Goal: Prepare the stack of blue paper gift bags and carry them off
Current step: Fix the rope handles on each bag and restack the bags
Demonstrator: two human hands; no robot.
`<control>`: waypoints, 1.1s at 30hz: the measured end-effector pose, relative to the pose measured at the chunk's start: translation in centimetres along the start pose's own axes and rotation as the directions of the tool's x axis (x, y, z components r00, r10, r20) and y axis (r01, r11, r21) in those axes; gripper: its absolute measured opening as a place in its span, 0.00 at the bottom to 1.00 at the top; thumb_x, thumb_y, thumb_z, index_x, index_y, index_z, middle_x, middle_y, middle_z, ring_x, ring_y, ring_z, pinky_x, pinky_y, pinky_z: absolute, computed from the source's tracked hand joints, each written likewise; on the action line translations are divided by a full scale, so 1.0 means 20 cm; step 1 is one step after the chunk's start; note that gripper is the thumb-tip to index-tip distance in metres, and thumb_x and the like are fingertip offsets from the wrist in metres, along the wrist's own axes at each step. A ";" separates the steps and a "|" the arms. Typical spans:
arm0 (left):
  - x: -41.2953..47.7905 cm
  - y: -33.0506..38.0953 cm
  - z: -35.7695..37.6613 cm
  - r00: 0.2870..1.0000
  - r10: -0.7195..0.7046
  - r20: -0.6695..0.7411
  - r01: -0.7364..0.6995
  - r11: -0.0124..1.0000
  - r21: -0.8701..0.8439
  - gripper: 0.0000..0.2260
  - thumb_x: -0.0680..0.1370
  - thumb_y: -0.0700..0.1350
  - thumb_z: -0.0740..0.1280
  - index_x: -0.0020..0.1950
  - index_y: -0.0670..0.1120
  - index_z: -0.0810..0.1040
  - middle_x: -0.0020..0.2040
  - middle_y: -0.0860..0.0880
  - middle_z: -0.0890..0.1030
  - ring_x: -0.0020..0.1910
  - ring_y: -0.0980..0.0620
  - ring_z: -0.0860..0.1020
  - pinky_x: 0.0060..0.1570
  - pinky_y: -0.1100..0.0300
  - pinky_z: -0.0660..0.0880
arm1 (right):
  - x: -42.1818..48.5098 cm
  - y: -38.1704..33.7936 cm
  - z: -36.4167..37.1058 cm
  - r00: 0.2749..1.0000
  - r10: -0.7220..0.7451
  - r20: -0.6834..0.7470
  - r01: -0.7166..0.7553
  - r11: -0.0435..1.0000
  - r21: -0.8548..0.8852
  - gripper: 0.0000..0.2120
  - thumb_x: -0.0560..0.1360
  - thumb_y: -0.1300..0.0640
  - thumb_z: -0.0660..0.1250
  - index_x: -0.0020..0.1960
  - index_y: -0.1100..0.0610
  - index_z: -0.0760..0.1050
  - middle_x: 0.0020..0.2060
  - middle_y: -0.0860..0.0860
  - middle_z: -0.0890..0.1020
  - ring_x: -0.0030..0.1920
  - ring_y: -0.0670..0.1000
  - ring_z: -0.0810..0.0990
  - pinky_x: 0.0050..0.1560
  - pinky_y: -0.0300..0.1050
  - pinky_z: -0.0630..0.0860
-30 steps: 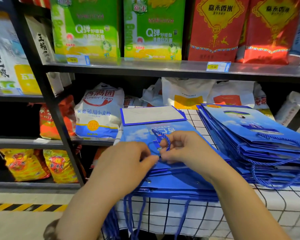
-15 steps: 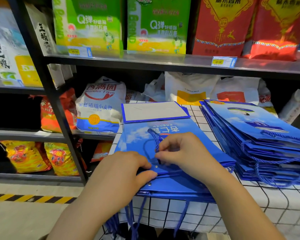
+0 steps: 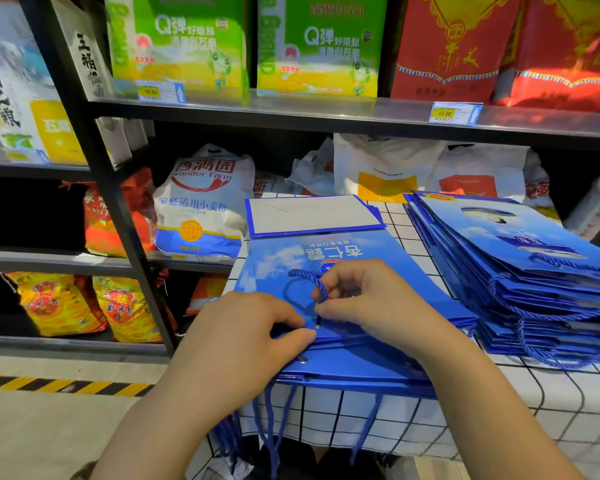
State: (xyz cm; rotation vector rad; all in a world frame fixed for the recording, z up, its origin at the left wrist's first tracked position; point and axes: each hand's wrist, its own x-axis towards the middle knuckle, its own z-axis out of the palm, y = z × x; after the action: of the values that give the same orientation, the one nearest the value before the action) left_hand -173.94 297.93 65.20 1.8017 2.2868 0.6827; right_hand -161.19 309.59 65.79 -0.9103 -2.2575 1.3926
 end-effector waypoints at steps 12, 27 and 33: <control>0.01 0.00 -0.01 0.999 0.031 -0.040 -0.030 0.999 0.040 0.22 0.71 0.67 0.55 0.48 0.56 0.82 0.46 0.58 0.82 0.45 0.60 0.77 0.48 0.57 0.73 | 0.00 -0.01 -0.01 0.999 0.030 0.026 -0.029 0.999 -0.044 0.08 0.70 0.65 0.70 0.36 0.53 0.79 0.44 0.61 0.84 0.40 0.52 0.77 0.48 0.48 0.76; 0.02 0.08 -0.07 0.935 -0.138 -0.328 0.156 0.987 0.029 0.08 0.73 0.59 0.63 0.44 0.57 0.76 0.42 0.58 0.77 0.48 0.57 0.76 0.38 0.59 0.68 | 0.01 -0.08 -0.07 0.942 0.028 0.334 0.118 0.905 -0.409 0.13 0.77 0.61 0.61 0.56 0.49 0.79 0.39 0.42 0.79 0.37 0.38 0.73 0.41 0.29 0.69; 0.03 0.17 -0.01 0.965 -0.143 -0.218 0.227 0.875 0.428 0.18 0.77 0.63 0.55 0.45 0.51 0.77 0.44 0.50 0.77 0.49 0.51 0.76 0.39 0.59 0.62 | 0.03 -0.10 -0.06 0.940 -0.021 0.340 0.162 0.905 -0.394 0.09 0.76 0.59 0.64 0.52 0.53 0.81 0.33 0.45 0.78 0.32 0.40 0.71 0.37 0.33 0.68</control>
State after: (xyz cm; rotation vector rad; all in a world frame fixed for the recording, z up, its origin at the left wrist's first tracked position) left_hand -171.19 299.03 66.92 1.7048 2.8883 0.3049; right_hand -161.66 310.14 67.96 -0.7115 -2.8889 1.1008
